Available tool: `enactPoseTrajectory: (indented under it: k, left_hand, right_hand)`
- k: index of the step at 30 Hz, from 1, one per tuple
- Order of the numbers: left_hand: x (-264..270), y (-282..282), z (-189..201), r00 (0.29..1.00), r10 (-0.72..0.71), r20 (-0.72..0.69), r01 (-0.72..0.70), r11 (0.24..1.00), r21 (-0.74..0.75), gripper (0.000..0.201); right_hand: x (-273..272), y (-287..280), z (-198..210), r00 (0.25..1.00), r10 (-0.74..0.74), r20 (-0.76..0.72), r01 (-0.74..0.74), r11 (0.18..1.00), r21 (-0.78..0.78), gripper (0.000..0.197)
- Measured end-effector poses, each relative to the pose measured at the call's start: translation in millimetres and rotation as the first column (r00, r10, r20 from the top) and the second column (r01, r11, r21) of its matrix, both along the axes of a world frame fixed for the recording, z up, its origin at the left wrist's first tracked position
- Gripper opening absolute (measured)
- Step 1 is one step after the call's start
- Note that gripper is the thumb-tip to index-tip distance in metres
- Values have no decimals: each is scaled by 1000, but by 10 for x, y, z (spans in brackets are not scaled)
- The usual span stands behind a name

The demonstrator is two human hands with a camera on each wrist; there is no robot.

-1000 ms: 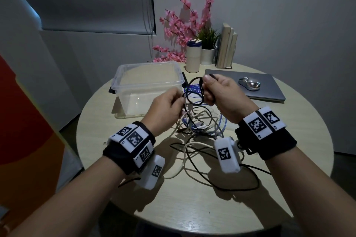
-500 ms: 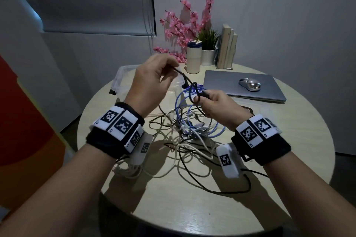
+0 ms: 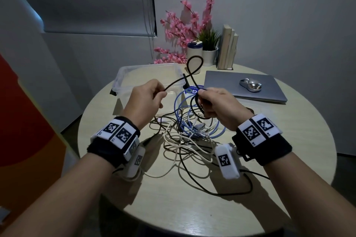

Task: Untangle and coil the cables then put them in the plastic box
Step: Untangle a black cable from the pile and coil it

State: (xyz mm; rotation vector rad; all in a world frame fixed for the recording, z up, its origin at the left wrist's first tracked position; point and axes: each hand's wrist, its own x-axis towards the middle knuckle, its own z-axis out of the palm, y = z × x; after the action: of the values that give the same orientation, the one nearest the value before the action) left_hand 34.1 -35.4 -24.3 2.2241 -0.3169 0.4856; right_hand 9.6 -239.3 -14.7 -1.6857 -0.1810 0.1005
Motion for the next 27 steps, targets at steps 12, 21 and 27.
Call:
enactPoseTrajectory:
  k: [12,21,27]
  left_hand:
    - [-189,-242,89,974,-225,22,226,972,-70,12]
    - [21,-89,125,998,54,24,-54,999,-5,18]
    - [-54,-95,-81,974,113,-199,14,836,548,26]
  right_hand:
    - [68,24,-76,987,-14,158,71,930,-360,30]
    - [-83,-22,30,978,184,97,-174,979,-107,43]
    - [-92,-46,260,984,118,131,-151,946,285,45]
